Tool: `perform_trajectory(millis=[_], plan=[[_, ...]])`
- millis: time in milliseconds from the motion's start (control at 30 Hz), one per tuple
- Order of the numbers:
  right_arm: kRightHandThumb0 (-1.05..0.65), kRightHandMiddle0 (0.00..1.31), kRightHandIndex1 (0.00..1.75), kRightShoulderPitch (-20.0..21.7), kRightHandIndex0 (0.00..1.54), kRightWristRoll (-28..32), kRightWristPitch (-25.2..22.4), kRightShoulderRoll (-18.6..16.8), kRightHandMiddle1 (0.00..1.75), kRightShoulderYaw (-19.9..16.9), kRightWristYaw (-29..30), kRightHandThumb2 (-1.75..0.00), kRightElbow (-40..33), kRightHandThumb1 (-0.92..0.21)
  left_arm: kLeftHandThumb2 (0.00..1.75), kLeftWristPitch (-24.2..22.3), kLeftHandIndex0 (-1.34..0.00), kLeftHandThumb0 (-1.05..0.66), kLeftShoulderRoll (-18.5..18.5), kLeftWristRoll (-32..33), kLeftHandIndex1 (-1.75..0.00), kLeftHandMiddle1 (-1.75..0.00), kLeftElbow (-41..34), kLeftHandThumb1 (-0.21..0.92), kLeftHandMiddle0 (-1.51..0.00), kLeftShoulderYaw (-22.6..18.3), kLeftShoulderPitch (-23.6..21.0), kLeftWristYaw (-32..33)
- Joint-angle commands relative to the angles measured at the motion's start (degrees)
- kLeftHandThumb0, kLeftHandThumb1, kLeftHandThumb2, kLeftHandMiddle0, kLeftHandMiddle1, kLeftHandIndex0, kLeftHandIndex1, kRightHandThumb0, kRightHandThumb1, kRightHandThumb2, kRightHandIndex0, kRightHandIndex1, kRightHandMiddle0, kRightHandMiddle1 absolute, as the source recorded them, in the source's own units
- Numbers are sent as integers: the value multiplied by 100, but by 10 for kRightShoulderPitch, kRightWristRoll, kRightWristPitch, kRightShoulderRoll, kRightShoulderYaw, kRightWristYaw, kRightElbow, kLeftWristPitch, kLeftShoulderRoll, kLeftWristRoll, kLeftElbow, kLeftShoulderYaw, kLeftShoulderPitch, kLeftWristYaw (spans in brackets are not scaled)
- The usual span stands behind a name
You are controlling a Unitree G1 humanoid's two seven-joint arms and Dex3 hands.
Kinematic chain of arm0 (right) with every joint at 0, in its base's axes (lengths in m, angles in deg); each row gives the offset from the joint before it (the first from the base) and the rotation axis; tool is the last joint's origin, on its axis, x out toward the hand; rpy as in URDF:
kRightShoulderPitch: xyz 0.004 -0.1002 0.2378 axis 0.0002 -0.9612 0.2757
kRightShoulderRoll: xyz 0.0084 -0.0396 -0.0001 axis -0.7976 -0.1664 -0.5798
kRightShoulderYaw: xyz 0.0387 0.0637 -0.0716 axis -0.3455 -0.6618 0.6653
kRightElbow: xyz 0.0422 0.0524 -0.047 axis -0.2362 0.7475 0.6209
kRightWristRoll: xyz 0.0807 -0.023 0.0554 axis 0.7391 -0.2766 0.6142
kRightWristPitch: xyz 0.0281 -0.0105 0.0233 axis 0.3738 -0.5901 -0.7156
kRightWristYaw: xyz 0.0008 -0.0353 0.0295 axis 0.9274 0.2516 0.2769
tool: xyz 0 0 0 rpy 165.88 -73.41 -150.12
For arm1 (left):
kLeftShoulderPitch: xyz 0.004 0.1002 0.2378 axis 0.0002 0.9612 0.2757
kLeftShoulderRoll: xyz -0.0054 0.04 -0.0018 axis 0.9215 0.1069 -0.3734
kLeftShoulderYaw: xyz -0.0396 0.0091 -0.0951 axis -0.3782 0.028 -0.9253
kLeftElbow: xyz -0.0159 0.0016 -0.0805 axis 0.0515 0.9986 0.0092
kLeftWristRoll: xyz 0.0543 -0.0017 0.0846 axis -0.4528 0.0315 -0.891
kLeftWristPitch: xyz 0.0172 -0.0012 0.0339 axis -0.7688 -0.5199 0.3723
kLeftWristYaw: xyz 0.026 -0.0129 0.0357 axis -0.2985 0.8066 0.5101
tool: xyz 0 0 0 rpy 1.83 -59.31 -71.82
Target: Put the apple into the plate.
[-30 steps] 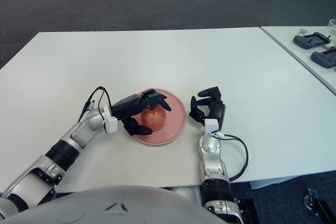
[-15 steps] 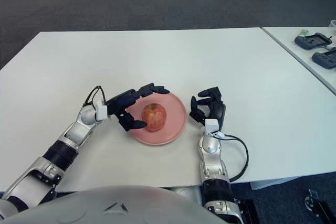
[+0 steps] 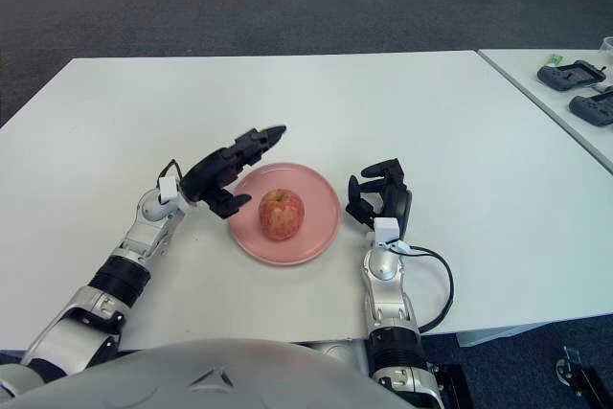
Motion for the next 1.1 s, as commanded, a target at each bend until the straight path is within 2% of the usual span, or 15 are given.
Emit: perform_trajectory(millis=[0,133,167,233,267,300,333,367,467,533,633,700,867,967,1067], plan=[[-40,41,147,1,63,3,15,3,175,-1,-2,-100,8,-57,74,14,0,-97,-8,7,-34,-1,-42,64,-1,-43,26,41],[-40,41,147,3,64,0,19,1,175,-1,2,-100,10,-58,81,22,0,-91,-39,-47,-30,-1,-48,57,-1,-67,35,121],[-40,41,147,3,63,0,21,1,175,-1,2,-100,11,-58,83,13,0,-91,-40,-53,-32,-1,-56,56,-1,-71,38,133],[-40,41,146,4,63,-3,25,1,175,1,5,-100,13,-58,84,-39,0,-90,-47,-32,-34,-2,-84,56,-3,-78,48,152],[-40,41,146,4,63,-4,21,1,175,1,5,-100,11,-58,83,-73,0,-90,-56,6,-37,-9,-99,58,-2,-85,52,155],[-40,41,146,3,63,-5,18,1,175,1,5,-100,10,-58,84,-97,0,-87,-62,32,-49,-25,-110,59,-1,-90,55,155],[-40,41,146,2,63,-6,15,2,175,1,5,-100,8,-58,84,-118,0,-86,-68,58,-54,-31,-120,59,-1,-99,58,156],[-40,41,145,2,63,-6,13,2,175,1,5,-100,7,-58,87,-134,0,-83,-71,75,-67,-46,-127,58,0,-104,60,156],[-40,41,145,1,63,-8,14,3,175,1,5,-100,6,-58,103,-166,0,-75,-73,101,-98,-80,-136,52,0,-131,65,165],[-40,41,145,0,63,-9,14,3,175,2,5,-100,5,-58,109,-175,0,-71,-73,104,-112,-93,-136,50,-2,-148,69,175],[-40,41,145,-1,63,-9,14,3,175,2,4,-100,3,-58,113,-162,0,-69,-83,67,-130,-108,-142,56,-7,-161,81,214],[-40,41,145,-1,63,-9,13,3,175,2,5,-100,3,-58,112,-147,0,-66,-87,41,-138,-123,-135,67,-10,-169,87,236],[-40,41,145,3,64,-5,19,2,175,0,5,-100,8,-57,116,-104,0,-63,-96,-1,-155,-136,-80,75,-25,-194,87,276],[-40,42,145,5,65,-5,31,3,175,1,6,-101,15,-57,118,-89,-11,-62,-101,-17,-168,-158,-49,78,-34,-203,77,295],[-40,42,144,7,65,-4,35,4,175,1,5,-101,18,-57,118,-67,-25,-61,-100,-36,-172,-168,-2,81,-42,-213,64,313]])
